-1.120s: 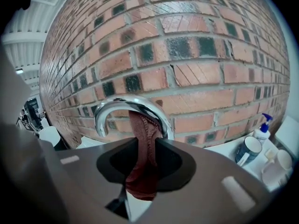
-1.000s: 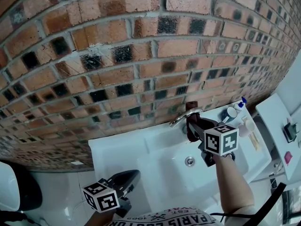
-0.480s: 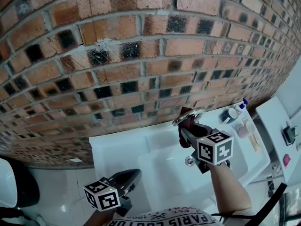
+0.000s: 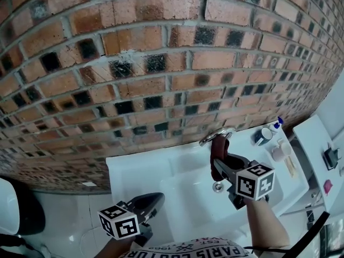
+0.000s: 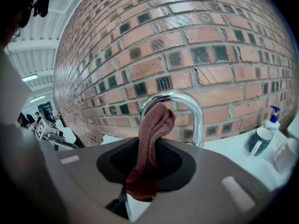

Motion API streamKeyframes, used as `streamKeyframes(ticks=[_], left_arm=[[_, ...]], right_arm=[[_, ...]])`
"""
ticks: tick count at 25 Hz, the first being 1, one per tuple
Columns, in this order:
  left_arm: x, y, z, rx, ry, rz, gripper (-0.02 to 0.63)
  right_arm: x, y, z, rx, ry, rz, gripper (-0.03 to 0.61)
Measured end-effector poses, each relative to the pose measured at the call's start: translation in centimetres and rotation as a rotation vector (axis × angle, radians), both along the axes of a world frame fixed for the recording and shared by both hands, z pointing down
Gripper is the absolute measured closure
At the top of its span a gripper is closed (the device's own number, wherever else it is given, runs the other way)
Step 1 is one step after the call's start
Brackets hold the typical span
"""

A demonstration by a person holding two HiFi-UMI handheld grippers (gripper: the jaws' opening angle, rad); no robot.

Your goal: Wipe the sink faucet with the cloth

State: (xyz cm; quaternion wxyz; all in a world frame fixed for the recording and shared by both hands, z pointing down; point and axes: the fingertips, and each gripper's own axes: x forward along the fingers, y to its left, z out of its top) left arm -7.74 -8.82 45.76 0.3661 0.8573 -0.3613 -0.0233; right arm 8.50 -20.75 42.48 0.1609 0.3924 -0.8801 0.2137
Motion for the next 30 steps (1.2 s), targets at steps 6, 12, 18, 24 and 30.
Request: streamKeyframes(ticks=[6,12,18,24,30], left_arm=[[0.9,1.3,-0.2,-0.001,-0.026,-0.007,0.607],[1.2,2.7,0.2,-0.013,-0.073,-0.025,0.607],[1.5,4.4,-1.0,0.006,-0.098,-0.025,0.607],[1.7,5.4,-1.6,0.017,-0.104,-0.028,0.607],[2.2,5.9,-1.5,0.017,-0.105,-0.023,0.607]], right_arm=[[-0.5,7.2,2.0,-0.087,-0.115,-0.081,0.485],[-2.1,12.5,4.9,-0.223,-0.211,-0.161,0.488],[-3.6,15.1,4.3,-0.337,-0.388,-0.206,0.491],[-4.0,16.1,4.4,-0.316,-0.345,-0.228,0.492],[-4.0,16.2,4.7,-0.304,-0.316,-0.239,0.492]])
